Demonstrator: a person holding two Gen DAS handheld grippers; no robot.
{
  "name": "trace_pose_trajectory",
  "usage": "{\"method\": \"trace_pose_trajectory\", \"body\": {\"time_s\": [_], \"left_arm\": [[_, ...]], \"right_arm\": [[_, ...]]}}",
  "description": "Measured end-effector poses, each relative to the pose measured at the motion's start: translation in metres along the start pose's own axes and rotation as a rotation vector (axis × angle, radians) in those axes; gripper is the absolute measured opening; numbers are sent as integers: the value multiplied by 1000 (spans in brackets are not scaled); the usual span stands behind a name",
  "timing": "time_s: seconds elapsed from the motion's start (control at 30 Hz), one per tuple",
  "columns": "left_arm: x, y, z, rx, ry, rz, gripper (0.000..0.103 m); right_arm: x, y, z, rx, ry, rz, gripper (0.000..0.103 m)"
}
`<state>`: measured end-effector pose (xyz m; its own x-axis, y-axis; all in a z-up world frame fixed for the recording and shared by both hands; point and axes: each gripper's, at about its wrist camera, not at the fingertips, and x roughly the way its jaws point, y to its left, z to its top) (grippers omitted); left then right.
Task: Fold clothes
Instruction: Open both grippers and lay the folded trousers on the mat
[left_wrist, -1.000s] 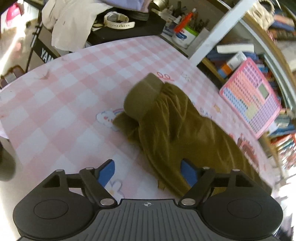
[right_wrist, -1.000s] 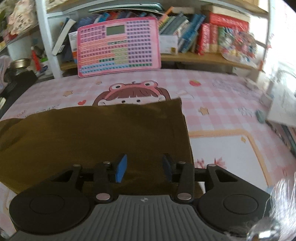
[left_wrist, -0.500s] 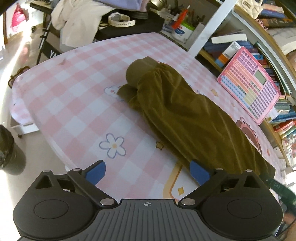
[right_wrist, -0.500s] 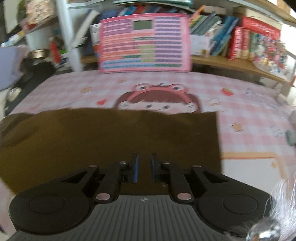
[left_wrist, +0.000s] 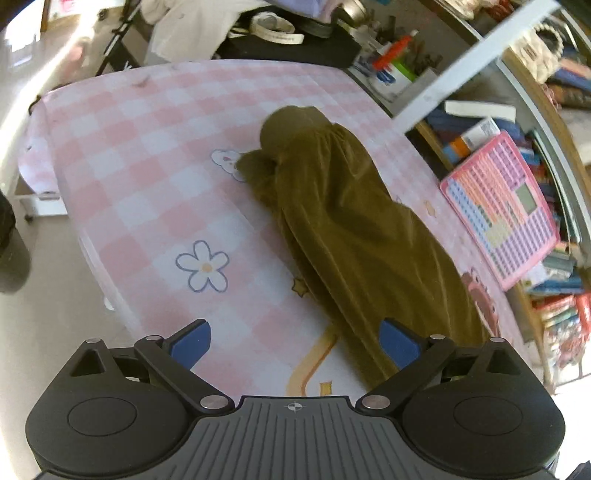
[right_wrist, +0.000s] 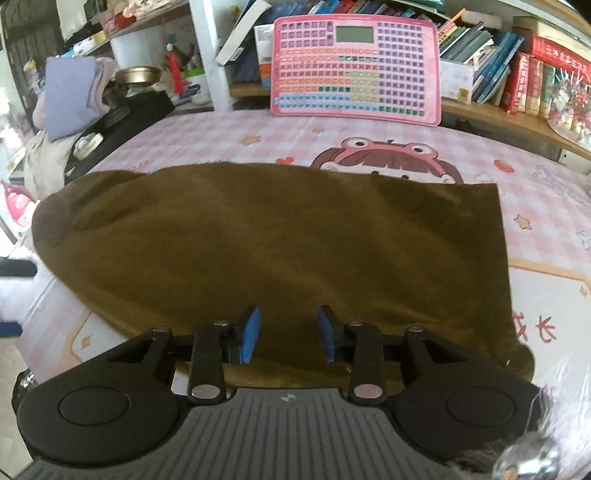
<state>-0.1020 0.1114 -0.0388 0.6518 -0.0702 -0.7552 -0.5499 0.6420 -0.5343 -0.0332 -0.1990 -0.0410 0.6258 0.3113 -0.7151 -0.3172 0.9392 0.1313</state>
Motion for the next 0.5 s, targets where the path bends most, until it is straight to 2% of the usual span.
{"method": "trace_pose_trajectory", "body": {"time_s": [0.17,0.33,0.5], "left_arm": [[6,5,13,-24,27,-97,99],[25,21,30,-155,100,-231,99],[46,35,44,-226,125,-269,99]], "right_arm": [[-1,14,1,1,-5,-1,37],[7,40,17,-53,-9,-2,37],[24,79,32,-136,-5,14,39]]}}
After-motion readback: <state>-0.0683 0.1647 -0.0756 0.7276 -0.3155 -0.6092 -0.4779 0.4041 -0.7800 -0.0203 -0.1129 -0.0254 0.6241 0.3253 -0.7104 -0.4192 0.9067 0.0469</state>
